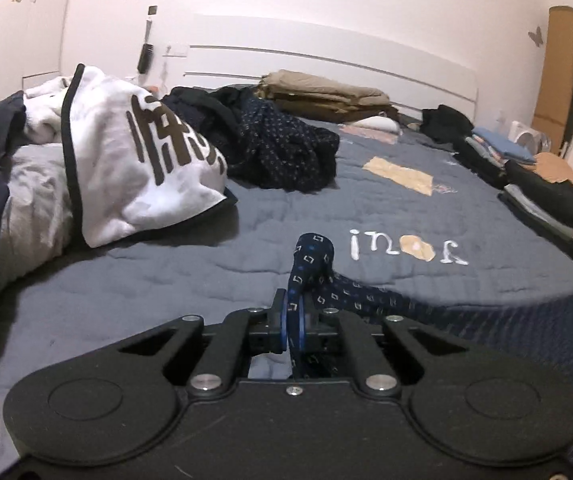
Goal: Fold clothes
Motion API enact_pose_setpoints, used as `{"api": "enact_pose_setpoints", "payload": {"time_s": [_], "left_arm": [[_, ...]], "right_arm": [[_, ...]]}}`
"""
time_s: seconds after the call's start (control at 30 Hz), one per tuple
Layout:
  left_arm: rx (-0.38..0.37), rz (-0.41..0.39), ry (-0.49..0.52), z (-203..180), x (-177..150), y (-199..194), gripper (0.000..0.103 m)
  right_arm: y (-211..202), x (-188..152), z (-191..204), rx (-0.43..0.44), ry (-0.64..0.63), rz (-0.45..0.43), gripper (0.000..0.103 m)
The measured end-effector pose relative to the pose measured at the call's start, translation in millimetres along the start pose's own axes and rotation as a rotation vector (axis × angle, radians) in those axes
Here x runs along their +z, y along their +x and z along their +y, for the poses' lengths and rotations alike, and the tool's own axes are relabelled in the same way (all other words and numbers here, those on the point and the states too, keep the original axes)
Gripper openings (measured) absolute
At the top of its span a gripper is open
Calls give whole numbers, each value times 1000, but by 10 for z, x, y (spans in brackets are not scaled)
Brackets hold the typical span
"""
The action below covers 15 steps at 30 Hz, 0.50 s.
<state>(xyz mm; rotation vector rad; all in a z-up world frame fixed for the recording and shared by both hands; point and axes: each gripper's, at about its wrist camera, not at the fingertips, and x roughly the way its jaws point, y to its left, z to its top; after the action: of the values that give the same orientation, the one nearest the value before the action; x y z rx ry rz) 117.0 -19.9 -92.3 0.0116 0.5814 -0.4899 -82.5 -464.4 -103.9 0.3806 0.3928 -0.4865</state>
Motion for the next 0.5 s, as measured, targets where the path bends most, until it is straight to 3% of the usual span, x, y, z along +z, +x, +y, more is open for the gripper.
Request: {"api": "enact_pose_setpoints", "payload": {"time_s": [0.03,0.1,0.2,0.27,0.3,0.37,0.4,0.5], "left_arm": [[3,37,-7,-1,-24,61,9],[6,110,-39,22,-89,160,18],[8,117,-41,35,-104,146,36],[5,90,-38,32,-74,67,50],[0,68,-40,30,-47,4,51],[-12,45,-61,10,-18,-129,54],[-19,39,-74,0,-30,-203,54],[-44,40,-101,-53,-117,-423,56]], "right_arm": [[45,-40,-19,-5,7,4,1],[214,-129,-41,-17,11,104,3],[323,-179,-71,-7,45,213,6],[226,-98,-33,-5,51,208,12],[139,-51,-6,8,49,186,14],[-91,41,52,20,42,143,36],[-207,81,85,21,39,133,41],[-552,100,118,54,70,113,46]]}}
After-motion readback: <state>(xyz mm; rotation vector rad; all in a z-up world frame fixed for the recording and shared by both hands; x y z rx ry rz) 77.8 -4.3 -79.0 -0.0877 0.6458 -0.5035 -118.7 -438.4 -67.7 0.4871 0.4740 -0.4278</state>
